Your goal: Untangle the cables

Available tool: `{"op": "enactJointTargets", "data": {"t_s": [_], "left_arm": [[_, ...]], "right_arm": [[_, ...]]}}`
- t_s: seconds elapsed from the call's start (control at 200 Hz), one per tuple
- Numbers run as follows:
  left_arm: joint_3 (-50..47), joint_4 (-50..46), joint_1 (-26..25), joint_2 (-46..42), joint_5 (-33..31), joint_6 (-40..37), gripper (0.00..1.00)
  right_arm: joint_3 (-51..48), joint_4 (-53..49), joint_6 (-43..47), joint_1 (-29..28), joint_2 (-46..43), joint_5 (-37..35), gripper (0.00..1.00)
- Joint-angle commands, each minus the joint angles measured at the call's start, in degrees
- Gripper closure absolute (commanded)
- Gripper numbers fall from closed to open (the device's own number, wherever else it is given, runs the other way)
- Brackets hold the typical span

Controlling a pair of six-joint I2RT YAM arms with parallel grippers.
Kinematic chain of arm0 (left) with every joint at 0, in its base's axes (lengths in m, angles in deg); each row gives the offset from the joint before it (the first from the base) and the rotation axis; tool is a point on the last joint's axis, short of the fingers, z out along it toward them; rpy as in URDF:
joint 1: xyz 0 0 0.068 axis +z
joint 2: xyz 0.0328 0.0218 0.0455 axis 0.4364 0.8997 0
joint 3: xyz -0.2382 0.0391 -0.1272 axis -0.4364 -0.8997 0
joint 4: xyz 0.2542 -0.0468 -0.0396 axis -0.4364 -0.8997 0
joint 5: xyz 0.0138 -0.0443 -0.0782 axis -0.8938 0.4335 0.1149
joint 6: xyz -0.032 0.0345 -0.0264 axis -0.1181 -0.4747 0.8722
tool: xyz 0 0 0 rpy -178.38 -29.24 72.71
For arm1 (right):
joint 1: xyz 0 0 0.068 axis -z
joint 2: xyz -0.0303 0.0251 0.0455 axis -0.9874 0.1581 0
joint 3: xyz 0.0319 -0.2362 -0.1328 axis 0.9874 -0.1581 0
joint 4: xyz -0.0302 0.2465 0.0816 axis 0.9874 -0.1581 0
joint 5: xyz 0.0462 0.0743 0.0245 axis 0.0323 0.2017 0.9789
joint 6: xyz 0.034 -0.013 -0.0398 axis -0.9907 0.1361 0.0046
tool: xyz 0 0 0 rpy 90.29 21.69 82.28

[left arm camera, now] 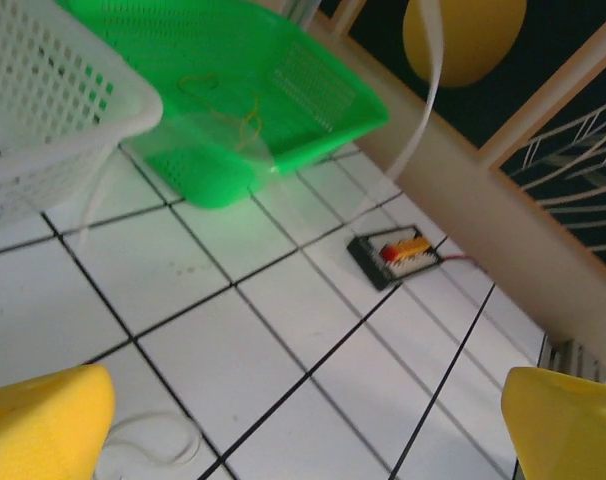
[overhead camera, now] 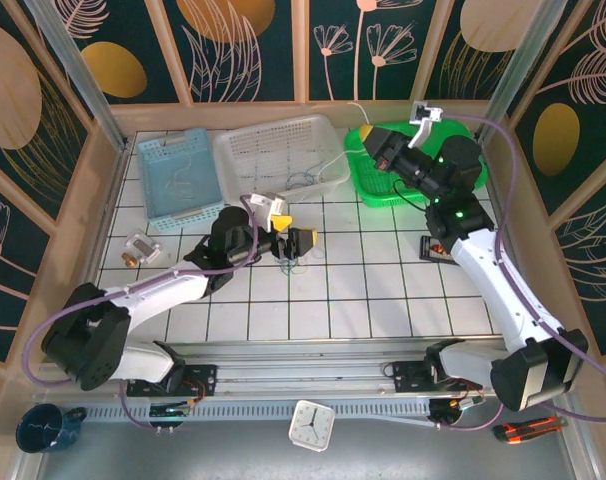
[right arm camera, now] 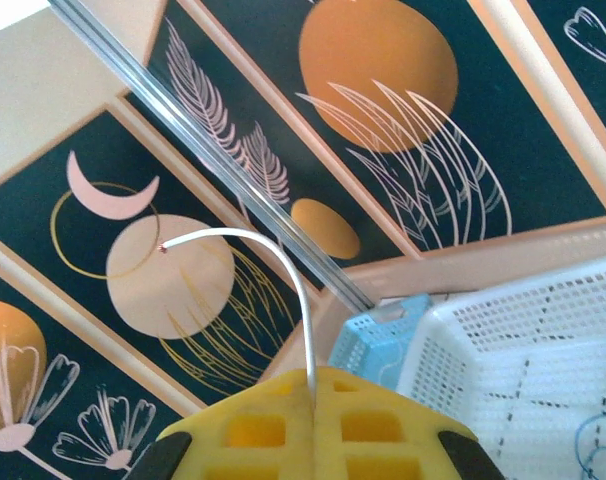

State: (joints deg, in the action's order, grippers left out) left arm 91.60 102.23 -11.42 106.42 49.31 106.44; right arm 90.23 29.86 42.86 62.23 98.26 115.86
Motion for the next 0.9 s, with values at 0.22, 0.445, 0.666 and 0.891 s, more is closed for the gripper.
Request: {"op": "enactJointTargets", "data": {"t_s": [0.22,0.445,0.666,0.891], "left_arm": [[8.39,7.77,-0.14,-5.31,1.91,9.43,0.01],[11.48,14.94,-0.1,-3.02,3.03,14.96,0.01],[12.76,19.62,-0.07,-0.66,2.36,17.09,0.02],[12.59,23.42,-0.13,0.24,-1.05,17.82,0.05]], "right_arm": [[-5.63,2.48,0.04,-0.2,-1.98,3.31,1.0],[-7.1,4.57,-1.05,-4.35,-1.21,2.0,1.0],[-7.18,6.02,-1.45,-9.52,0.2,0.14,1.0],[-6.05,6.76,-1.54,-14.48,2.13,-1.22,1.0]]}}
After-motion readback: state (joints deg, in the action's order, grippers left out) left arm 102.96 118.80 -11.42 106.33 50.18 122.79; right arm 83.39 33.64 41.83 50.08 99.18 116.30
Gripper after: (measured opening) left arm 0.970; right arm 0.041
